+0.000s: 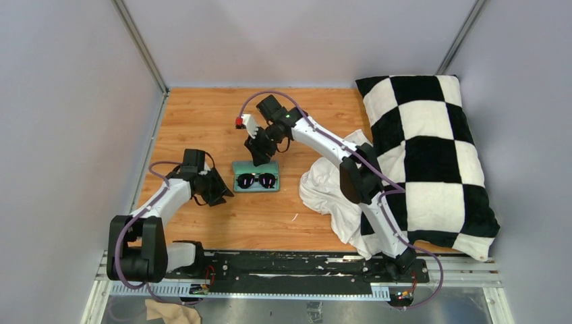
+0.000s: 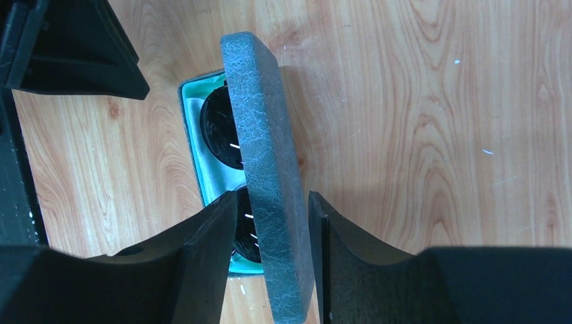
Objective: Organize the sunglasses
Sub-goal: Close the sunglasses case at the center of the board.
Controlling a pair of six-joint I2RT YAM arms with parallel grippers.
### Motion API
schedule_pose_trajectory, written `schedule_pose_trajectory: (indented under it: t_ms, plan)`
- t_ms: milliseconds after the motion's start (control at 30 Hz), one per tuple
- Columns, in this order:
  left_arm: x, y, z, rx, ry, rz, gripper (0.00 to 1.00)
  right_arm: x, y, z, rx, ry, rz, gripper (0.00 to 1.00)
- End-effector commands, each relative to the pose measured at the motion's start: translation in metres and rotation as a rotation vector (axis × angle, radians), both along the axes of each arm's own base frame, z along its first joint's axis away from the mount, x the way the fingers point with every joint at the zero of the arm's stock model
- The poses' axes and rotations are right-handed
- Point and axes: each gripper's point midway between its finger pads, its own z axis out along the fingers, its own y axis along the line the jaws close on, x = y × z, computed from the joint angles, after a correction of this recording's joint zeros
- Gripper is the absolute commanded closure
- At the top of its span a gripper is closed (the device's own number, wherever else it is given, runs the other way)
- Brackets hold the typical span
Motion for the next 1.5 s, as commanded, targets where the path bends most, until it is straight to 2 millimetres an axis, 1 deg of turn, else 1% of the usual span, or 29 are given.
schedule_pose_trajectory:
  t_ms: [0, 100, 267, 333, 500, 667, 800, 967, 1100, 1233, 1333, 1467]
  plan:
    - [0.006, -0.006, -0.006, -0.022, 0.001, -0.012, 0.58, -0.002, -0.002, 0.001, 0.010, 0.025, 0.021, 0.53]
    - [0.012, -0.007, -0.008, -0.025, 0.007, -0.016, 0.57, -0.003, -0.005, -0.004, 0.001, 0.038, 0.020, 0.55]
    - [0.025, -0.007, -0.008, -0.015, 0.009, -0.036, 0.57, -0.007, -0.008, -0.008, -0.005, 0.068, 0.011, 0.72]
    - [0.030, -0.006, -0.009, -0.007, 0.015, -0.042, 0.58, -0.008, -0.010, -0.009, -0.010, 0.076, 0.007, 0.77]
    - [0.045, -0.008, -0.010, -0.013, 0.019, -0.059, 0.57, -0.017, -0.015, -0.006, -0.009, 0.108, -0.012, 0.82]
    - [0.065, -0.009, -0.007, -0.008, 0.005, -0.064, 0.57, -0.023, -0.020, 0.001, -0.011, 0.148, -0.102, 0.82]
    - [0.079, -0.010, -0.006, -0.009, -0.001, -0.074, 0.58, -0.028, -0.022, -0.002, -0.003, 0.236, -0.169, 0.83]
    - [0.091, -0.014, -0.006, -0.024, -0.005, -0.089, 0.57, -0.032, -0.023, -0.012, -0.009, 0.278, -0.201, 0.84]
    - [0.092, -0.017, -0.009, -0.033, -0.005, -0.093, 0.58, -0.033, -0.021, -0.014, 0.001, 0.287, -0.219, 0.84]
    - [0.091, -0.021, -0.011, -0.039, -0.003, -0.101, 0.58, -0.035, -0.012, -0.014, 0.021, 0.297, -0.222, 0.84]
    - [0.089, -0.022, -0.015, -0.038, 0.004, -0.106, 0.58, -0.040, -0.006, -0.019, 0.016, 0.308, -0.217, 0.85]
    - [0.086, -0.022, -0.017, -0.031, 0.012, -0.107, 0.58, -0.043, -0.003, -0.028, 0.007, 0.317, -0.213, 0.86]
